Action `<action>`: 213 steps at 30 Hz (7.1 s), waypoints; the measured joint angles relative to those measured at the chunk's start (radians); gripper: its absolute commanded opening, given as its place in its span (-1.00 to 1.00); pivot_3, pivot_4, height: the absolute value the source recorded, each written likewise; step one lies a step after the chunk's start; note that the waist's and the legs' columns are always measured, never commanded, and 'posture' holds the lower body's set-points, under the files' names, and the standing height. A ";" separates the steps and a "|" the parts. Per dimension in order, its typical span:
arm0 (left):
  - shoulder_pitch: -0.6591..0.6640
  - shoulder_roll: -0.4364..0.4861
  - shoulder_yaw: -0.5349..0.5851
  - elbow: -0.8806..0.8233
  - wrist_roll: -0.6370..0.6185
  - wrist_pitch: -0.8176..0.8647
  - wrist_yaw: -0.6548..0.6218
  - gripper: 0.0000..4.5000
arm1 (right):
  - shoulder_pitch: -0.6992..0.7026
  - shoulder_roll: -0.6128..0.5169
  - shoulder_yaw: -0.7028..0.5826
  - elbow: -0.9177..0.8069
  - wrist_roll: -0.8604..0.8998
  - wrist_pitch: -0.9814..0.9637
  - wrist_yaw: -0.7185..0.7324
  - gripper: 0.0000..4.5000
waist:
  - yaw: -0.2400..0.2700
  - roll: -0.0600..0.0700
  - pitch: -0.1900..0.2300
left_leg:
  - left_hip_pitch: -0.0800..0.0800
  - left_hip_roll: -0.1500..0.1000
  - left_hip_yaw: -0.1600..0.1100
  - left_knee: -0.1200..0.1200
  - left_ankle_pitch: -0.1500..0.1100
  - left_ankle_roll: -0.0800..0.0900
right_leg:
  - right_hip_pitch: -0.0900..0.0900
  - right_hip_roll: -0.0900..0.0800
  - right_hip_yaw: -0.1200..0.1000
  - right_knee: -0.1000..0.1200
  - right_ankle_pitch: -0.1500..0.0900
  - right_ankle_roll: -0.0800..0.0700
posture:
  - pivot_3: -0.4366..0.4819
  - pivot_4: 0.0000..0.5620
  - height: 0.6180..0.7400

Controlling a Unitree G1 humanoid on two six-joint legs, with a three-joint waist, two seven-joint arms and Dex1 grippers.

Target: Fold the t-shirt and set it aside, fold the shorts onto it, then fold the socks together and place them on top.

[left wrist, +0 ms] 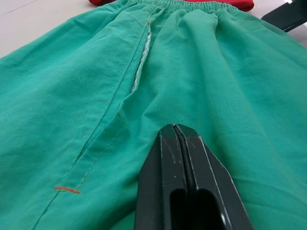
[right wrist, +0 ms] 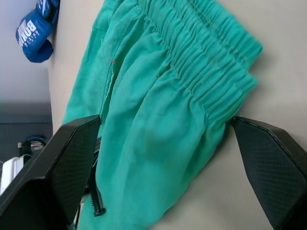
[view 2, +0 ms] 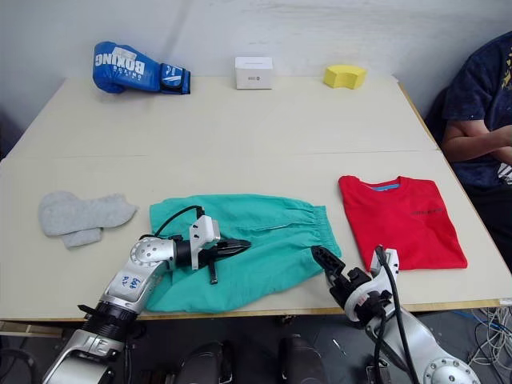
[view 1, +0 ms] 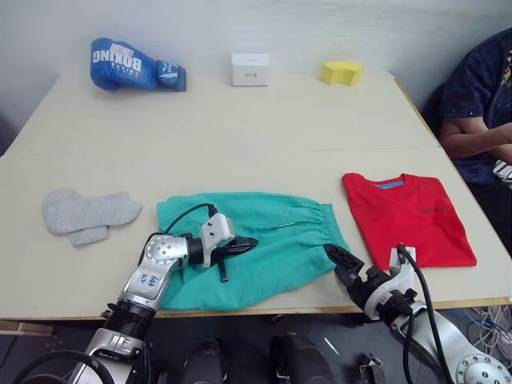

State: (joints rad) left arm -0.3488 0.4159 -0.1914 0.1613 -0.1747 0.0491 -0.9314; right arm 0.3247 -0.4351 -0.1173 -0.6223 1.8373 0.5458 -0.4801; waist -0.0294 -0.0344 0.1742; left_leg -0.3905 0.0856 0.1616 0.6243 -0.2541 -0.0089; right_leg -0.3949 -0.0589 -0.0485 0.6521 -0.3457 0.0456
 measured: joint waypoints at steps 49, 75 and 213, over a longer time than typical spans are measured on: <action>0.084 0.069 0.057 -0.270 -0.020 0.355 0.193 -1.00 | -0.487 0.084 0.458 0.143 -1.419 -0.163 0.641 -0.99 | -0.020 0.002 0.003 | -0.001 -0.003 0.000 -0.008 0.007 -0.011 | -0.009 0.000 0.002 0.002 -0.001 -0.001 | -0.05 -0.47 1.00; 0.378 0.390 0.478 -0.363 -0.414 0.430 -0.135 -1.00 | -0.619 -0.148 0.247 0.203 -0.916 0.242 1.384 -0.01 | -0.022 -0.001 0.005 | -0.002 -0.003 -0.001 -0.010 0.003 -0.005 | -0.011 -0.003 -0.001 0.002 -0.003 -0.008 | -0.05 -0.47 1.00; 0.378 0.260 0.481 -0.613 -0.479 0.283 -0.021 0.98 | -1.293 -0.810 0.489 1.575 -1.629 0.021 1.973 -1.00 | 0.016 0.023 0.035 | -0.033 -0.051 -0.057 -0.009 0.034 0.013 | 0.000 -0.044 -0.055 -0.016 0.013 0.017 | -0.05 -0.47 1.00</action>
State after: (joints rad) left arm 0.0291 0.6755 0.2898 -0.4514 -0.6534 0.3325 -0.9522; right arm -0.9685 -1.2452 0.3716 0.9526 0.2088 0.5668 1.4926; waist -0.0135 -0.0112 0.2092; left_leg -0.4232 0.0348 0.1051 0.6151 -0.2203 0.0045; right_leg -0.3947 -0.1030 -0.1033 0.6362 -0.3329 0.0629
